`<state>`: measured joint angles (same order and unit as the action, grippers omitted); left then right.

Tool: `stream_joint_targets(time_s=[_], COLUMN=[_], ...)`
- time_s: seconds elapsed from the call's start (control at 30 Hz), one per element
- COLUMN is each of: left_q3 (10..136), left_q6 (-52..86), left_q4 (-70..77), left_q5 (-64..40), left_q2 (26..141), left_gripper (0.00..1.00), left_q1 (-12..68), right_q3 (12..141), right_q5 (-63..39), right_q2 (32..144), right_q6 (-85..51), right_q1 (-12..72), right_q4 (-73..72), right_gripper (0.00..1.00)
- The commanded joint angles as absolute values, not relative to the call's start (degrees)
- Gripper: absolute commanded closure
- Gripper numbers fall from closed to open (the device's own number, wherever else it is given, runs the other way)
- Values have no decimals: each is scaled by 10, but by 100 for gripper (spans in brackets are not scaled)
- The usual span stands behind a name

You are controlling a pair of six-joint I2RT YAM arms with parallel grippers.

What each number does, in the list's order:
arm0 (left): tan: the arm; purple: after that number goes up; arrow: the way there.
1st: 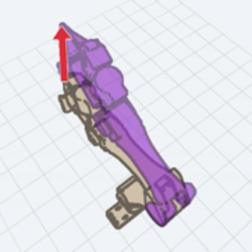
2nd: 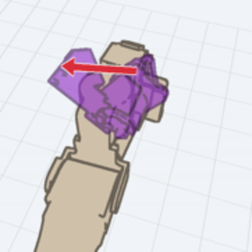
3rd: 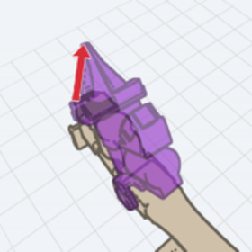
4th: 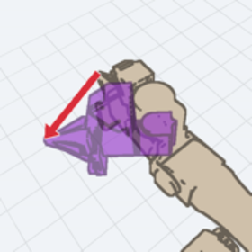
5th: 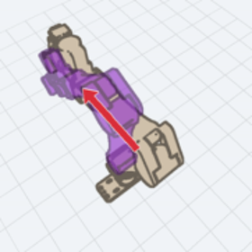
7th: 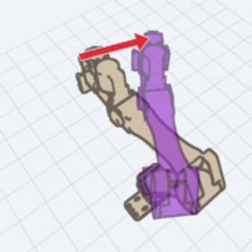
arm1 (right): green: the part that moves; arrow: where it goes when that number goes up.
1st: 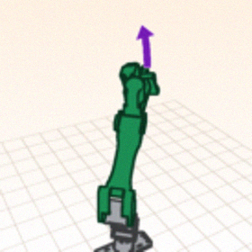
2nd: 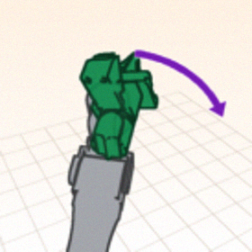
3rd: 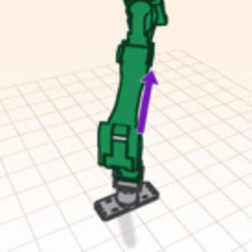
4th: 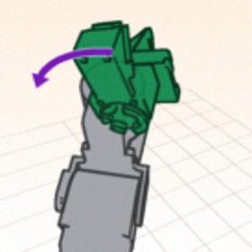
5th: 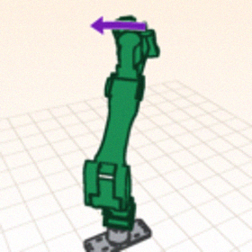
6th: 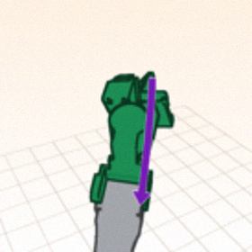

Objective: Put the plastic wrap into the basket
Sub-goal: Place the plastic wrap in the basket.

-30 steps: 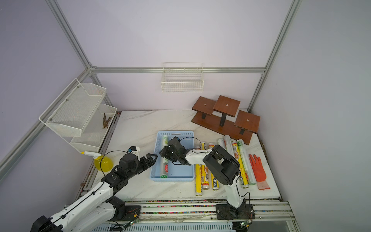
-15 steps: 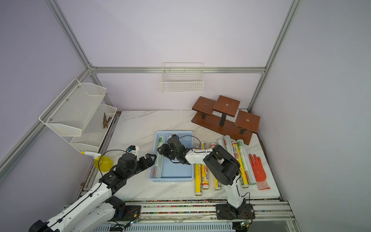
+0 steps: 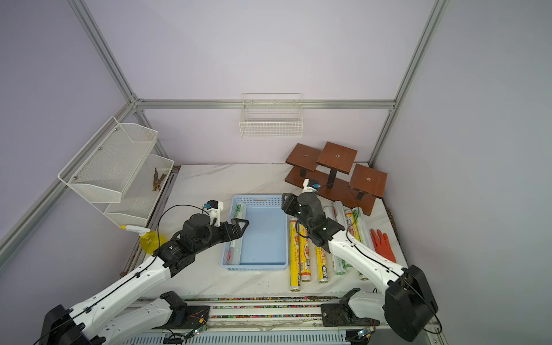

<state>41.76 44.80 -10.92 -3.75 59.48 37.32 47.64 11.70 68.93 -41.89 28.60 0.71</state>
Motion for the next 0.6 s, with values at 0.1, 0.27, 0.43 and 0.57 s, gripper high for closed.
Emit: stream_joint_targets(time_s=[0.1,0.27,0.43,0.57], left_q3=[541,613,673,715], left_q6=[383,373,369,366], left_q4=[-82,-86,-100,-109], left_q5=[3,5,0,-6], left_q2=[748,851,915,955], left_gripper=[0,0,0,0], left_q1=[470,505,526,541], right_q3=[398,387,393,418], right_q5=[128,91,94,101], right_q2=[668,684,700,734], right_q6=[-329,-301,-282,-263], right_q1=[140,57,52,52], right_q4=[144,184,204,238], right_gripper=[43,43,43,43])
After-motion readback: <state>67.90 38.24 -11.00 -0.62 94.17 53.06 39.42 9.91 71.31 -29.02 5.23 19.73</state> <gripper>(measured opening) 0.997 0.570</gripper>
